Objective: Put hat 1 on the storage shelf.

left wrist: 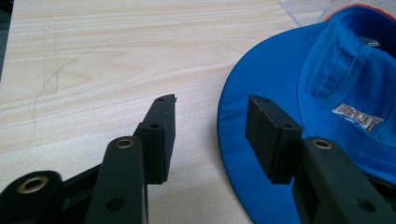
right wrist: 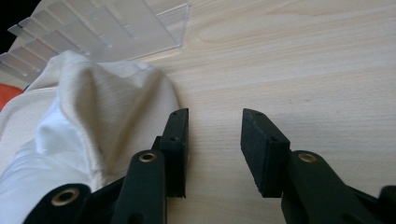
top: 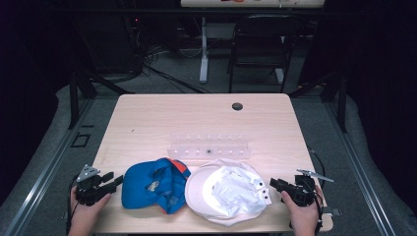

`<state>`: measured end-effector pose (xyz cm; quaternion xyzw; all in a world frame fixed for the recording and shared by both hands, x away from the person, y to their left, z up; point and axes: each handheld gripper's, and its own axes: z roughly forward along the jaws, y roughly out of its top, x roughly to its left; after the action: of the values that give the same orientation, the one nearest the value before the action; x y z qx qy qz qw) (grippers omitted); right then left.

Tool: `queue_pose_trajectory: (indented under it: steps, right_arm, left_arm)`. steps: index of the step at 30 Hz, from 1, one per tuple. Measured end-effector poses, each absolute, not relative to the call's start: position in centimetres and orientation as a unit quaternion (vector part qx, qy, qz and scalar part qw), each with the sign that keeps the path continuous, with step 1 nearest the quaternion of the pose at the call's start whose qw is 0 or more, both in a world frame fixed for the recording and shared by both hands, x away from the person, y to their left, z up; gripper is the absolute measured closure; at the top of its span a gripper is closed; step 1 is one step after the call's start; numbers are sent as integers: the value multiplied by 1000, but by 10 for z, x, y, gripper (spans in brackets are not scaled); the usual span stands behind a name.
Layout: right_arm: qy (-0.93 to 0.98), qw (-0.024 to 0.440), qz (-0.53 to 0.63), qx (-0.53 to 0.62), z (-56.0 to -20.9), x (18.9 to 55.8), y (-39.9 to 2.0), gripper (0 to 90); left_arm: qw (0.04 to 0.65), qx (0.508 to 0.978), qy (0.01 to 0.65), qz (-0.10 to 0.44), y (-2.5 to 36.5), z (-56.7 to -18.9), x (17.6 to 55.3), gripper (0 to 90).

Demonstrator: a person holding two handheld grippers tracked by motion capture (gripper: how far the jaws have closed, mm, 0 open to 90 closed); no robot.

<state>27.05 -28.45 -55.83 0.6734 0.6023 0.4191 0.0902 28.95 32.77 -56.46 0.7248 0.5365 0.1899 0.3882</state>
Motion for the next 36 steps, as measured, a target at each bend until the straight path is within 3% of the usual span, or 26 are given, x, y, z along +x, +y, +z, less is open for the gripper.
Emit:
queue_pose_trajectory:
  steps: [13,26,36]
  right_arm:
    - [635,98,408,649,-546,266,-271,629]
    - [655,48,391,645,-524,269,-266,642]
    - [666,60,409,621,-497,261,-262,597]
  left_arm:
    - [392,725,530,200,326,-558,285,553]
    - [393,735,515,201,319,-558,286,552]
    - [386,729,524,213,323,-553,281,675]
